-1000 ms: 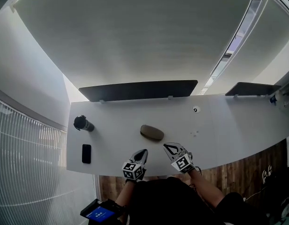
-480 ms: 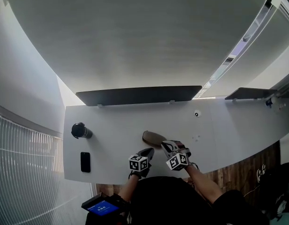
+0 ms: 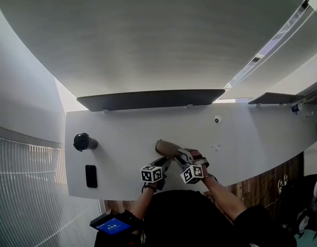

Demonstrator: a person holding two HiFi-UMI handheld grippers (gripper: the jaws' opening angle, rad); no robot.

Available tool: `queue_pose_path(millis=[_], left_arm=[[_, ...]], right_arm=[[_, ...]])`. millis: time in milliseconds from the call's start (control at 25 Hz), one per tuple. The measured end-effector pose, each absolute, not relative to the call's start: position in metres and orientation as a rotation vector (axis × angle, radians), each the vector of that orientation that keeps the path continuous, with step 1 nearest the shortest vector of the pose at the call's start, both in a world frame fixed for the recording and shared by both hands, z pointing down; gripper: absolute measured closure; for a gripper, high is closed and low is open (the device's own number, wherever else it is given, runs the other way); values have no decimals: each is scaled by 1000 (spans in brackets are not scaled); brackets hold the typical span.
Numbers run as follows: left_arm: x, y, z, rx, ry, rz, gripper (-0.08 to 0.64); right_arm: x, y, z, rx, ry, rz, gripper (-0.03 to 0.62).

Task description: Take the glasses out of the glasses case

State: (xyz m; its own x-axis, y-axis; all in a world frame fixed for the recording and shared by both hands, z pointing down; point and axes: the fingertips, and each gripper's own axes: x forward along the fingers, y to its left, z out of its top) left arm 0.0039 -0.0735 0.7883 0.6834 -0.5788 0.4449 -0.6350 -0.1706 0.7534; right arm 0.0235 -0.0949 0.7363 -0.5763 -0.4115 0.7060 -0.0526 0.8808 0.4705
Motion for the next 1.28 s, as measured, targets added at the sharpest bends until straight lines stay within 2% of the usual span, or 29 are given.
queue_pose_path(millis=[200, 600, 1280], left_arm=[[6, -82, 793, 1790, -945, 30, 448], [4, -85, 798, 1738, -945, -5, 456], [9, -83, 803, 1767, -945, 83, 468]], right_arm=[[20, -90, 749, 271, -2076, -608, 414], [17, -80, 765, 187, -1959, -735, 411], [31, -135, 731, 301, -2076, -485, 411]])
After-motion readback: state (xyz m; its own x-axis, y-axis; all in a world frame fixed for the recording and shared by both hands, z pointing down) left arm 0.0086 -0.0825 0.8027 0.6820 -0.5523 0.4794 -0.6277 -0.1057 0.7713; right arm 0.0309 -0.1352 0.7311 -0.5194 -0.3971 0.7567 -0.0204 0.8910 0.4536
